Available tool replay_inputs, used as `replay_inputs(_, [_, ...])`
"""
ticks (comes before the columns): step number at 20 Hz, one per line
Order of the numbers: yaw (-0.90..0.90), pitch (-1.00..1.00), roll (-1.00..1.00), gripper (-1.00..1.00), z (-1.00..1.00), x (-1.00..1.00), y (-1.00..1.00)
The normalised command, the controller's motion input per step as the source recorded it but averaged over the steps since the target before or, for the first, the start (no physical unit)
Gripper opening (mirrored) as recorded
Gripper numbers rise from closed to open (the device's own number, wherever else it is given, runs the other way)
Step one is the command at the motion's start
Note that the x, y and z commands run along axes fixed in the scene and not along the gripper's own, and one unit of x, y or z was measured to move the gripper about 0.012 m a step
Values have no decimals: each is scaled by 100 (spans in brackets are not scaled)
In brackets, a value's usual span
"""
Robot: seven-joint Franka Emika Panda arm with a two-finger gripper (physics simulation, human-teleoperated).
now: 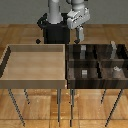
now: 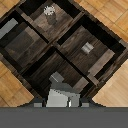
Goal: Place the milk carton into the appropriate compartment.
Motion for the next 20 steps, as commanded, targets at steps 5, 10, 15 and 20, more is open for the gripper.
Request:
replay_inputs(5, [0, 0, 0, -100, -80, 0, 0])
replay_inputs(10, [0, 0, 0, -100, -100, 0, 0])
replay_inputs(15, [0, 0, 0, 100, -60, 0, 0])
replay_inputs(20, [0, 0, 0, 100, 0, 0, 0])
